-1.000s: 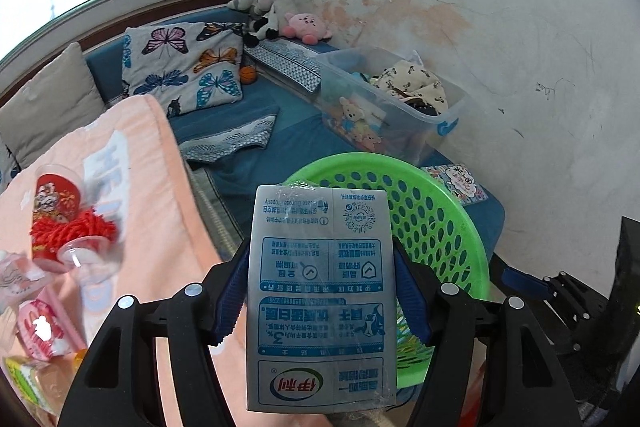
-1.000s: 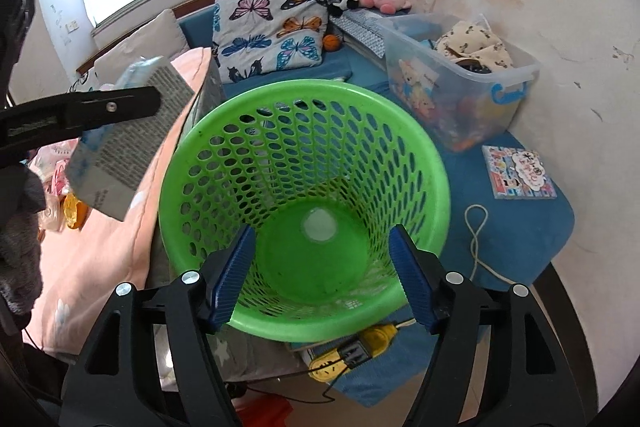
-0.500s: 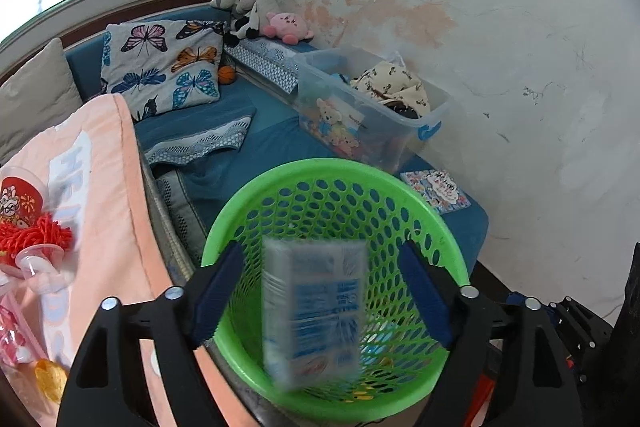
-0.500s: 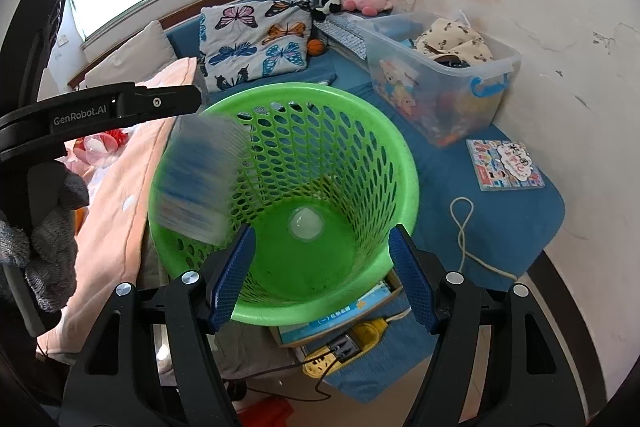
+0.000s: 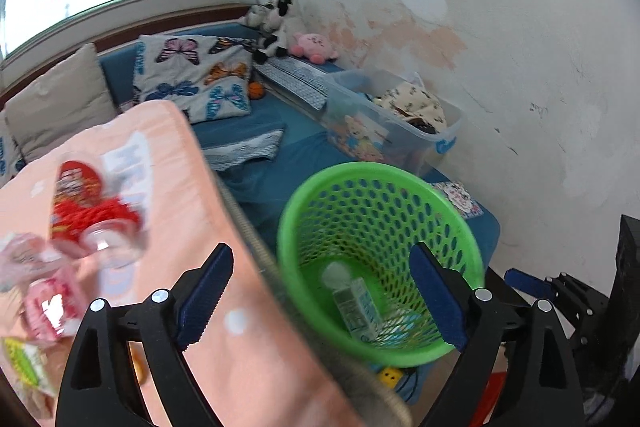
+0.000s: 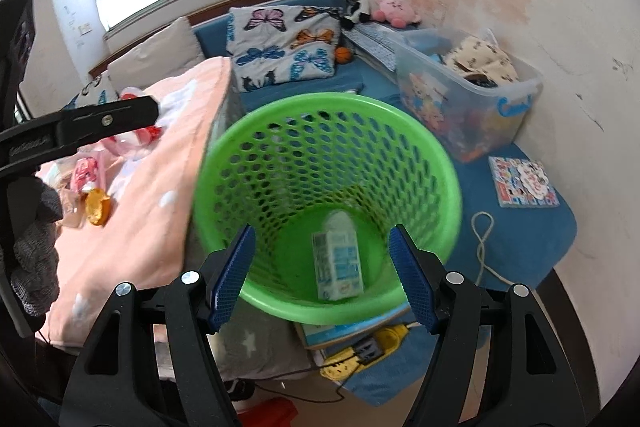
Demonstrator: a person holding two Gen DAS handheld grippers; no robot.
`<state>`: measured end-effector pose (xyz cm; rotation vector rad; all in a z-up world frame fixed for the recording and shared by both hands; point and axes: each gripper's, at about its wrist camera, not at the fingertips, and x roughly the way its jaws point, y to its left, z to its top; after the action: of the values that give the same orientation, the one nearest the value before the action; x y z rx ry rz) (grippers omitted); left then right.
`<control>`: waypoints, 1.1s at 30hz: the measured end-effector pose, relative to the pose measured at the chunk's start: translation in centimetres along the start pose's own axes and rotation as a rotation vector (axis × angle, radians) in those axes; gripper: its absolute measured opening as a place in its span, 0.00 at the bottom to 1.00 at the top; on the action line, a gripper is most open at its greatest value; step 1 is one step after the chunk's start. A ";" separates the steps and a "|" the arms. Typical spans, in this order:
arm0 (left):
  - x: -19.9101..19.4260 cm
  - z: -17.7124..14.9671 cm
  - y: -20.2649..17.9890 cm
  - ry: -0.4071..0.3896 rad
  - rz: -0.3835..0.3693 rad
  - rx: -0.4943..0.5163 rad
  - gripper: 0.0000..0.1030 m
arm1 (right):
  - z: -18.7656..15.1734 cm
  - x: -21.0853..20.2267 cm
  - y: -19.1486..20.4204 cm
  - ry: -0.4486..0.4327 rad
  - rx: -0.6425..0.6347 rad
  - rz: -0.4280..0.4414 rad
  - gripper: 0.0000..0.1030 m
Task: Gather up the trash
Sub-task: 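Move both grippers back over the table toward the remaining trash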
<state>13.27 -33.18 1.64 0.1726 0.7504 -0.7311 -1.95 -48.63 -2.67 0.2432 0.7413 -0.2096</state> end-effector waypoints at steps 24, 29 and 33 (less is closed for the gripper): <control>-11.6 -8.9 17.0 -0.001 0.298 -0.195 0.75 | 1.9 2.6 14.9 0.014 -0.236 0.219 0.69; -13.0 -11.7 20.3 0.015 0.383 -0.223 0.74 | 2.1 3.0 17.9 0.020 -0.289 0.251 0.69; -13.6 -14.0 23.2 0.047 0.424 -0.264 0.74 | 2.1 3.2 19.8 0.024 -0.327 0.266 0.69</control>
<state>13.96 -3.10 -1.93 0.1033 0.8147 -0.2232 7.11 -30.75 -0.58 0.0311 0.7476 0.1676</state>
